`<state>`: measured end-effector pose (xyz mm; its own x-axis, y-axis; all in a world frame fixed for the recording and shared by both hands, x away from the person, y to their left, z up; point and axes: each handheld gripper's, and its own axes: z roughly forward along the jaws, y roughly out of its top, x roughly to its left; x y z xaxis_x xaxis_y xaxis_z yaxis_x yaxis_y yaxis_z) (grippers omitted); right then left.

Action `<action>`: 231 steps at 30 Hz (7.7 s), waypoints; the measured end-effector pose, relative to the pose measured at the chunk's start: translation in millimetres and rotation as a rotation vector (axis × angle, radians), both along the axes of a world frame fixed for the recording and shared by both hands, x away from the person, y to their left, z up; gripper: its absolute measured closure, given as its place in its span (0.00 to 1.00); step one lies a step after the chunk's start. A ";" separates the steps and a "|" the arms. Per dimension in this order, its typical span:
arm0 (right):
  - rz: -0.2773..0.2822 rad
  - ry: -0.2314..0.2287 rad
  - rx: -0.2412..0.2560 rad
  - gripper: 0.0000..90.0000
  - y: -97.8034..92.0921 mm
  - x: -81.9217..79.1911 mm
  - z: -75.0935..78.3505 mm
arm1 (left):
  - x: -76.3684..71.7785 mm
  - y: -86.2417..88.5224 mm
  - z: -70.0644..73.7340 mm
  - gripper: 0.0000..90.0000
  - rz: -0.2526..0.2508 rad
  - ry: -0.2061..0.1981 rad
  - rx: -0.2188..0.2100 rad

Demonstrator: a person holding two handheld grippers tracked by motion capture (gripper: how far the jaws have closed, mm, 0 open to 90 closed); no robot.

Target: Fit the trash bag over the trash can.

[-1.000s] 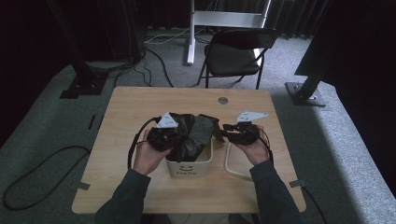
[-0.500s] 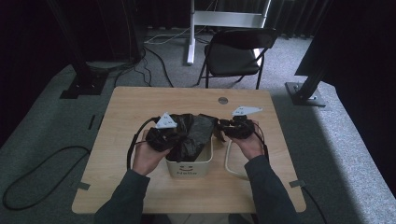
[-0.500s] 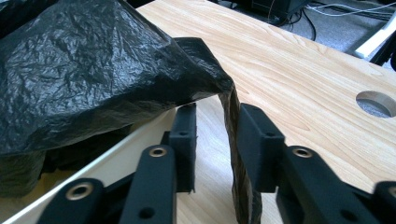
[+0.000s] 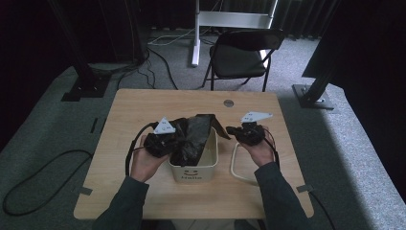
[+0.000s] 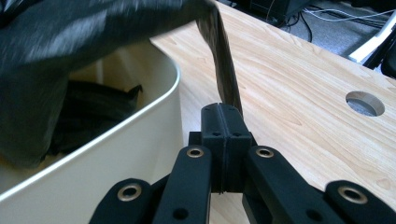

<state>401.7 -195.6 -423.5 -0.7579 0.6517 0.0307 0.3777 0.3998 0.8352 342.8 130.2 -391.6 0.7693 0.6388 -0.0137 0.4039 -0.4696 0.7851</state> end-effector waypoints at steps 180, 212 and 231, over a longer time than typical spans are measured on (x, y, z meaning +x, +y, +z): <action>0.342 0.079 -0.085 1.00 32.3 -95.5 -10.3 | -76.3 44.8 -48.3 0.99 0.170 0.059 -0.110; 0.349 0.095 -0.105 0.92 35.7 -94.4 -14.3 | -65.4 51.2 -76.1 0.97 0.187 0.146 -0.147; 0.260 -0.006 0.009 0.74 12.8 -96.4 9.0 | -63.7 49.7 -74.0 0.95 0.190 0.128 -0.124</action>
<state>305.2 -182.8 -414.5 -0.8999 0.4351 0.0307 0.2585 0.4754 0.8410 279.2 179.9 -465.6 0.6225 0.7590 -0.1906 0.5753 -0.2787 0.7690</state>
